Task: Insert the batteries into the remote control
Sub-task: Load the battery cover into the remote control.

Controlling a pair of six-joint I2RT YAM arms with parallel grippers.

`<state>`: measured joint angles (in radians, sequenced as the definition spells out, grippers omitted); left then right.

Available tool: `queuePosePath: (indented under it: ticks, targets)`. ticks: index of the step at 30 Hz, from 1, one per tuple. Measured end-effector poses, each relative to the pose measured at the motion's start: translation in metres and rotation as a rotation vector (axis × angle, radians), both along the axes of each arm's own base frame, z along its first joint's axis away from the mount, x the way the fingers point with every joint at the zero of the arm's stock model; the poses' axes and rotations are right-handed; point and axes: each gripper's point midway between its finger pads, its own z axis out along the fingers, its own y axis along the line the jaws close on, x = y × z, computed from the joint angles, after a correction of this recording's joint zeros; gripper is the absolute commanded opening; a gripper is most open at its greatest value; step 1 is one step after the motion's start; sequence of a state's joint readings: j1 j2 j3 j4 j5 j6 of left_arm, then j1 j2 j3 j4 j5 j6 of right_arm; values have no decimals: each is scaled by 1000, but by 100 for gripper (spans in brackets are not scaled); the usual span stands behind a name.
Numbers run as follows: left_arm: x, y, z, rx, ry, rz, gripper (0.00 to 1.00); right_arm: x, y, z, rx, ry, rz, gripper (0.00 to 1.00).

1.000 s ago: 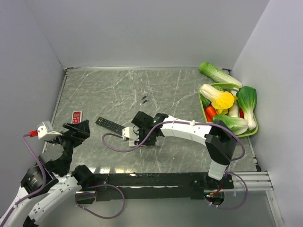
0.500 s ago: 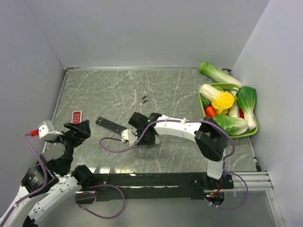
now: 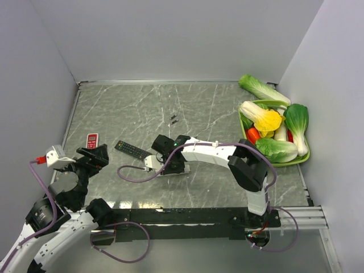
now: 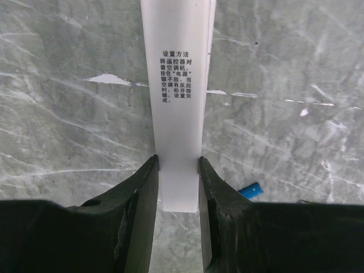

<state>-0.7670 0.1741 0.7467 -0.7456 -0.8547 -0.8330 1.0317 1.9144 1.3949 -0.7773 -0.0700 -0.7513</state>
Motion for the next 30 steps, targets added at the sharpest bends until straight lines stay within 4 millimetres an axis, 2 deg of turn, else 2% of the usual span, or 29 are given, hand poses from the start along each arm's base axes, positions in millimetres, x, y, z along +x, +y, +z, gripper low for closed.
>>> queuePosePath:
  ticks: [11,18,22,23,28,30]
  targets:
    - [0,0,0,0,0,0,99,0,-2,-3,-13,3,-3,23]
    - [0,0,0,0,0,0,100,4,-4,-2,-19,-9,-11,31]
    - [0,0,0,0,0,0,99,5,-5,-2,-19,-9,-14,40]
    - [0,0,0,0,0,0,99,5,-5,-2,-19,-9,-14,46]
    - [0,0,0,0,0,0,99,5,-5,-2,-20,-9,-12,48]
    - [0,0,0,1,0,0,99,5,-5,-2,-20,-9,-12,59]
